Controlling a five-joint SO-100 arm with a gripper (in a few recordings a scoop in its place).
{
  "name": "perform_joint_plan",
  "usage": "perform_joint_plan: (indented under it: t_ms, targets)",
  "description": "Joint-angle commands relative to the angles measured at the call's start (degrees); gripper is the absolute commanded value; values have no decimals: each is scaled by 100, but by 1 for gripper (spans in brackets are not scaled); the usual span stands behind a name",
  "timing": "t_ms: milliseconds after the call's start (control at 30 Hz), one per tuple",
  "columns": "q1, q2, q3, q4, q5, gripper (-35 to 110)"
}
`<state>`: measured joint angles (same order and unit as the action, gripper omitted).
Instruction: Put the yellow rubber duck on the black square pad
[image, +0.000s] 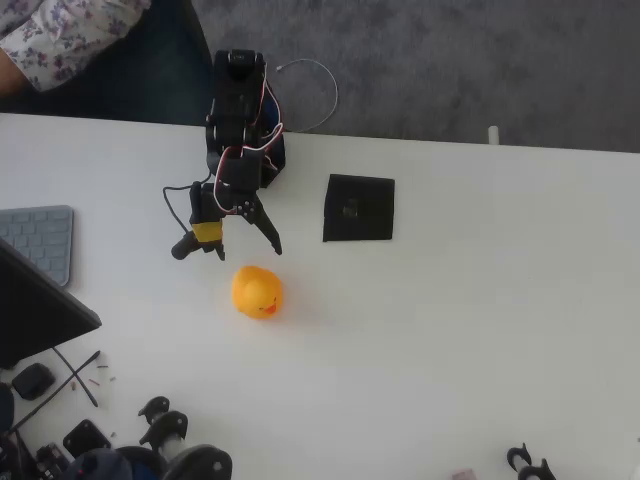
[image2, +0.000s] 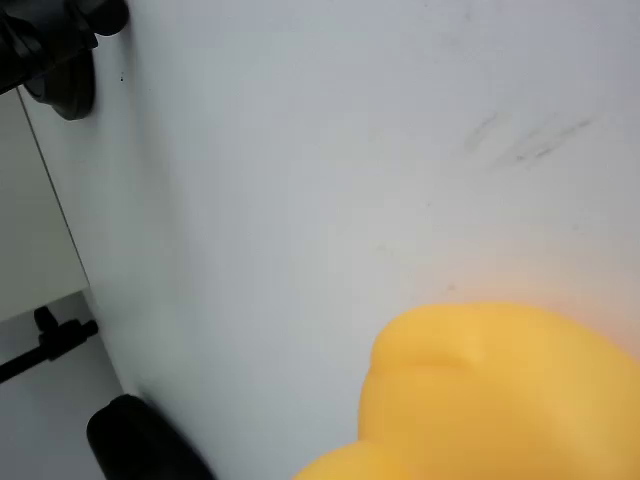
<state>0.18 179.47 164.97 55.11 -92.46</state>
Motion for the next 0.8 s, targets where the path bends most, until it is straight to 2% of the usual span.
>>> perform_joint_plan:
  t_ms: [0,100,400,767]
  targets:
    - [44,62,44,-88,-97,44]
    - [35,9,70,-281,-123,44]
    - [44,-18,967,-2039,-97,44]
    - [26,-26,809,-2048,-62,44]
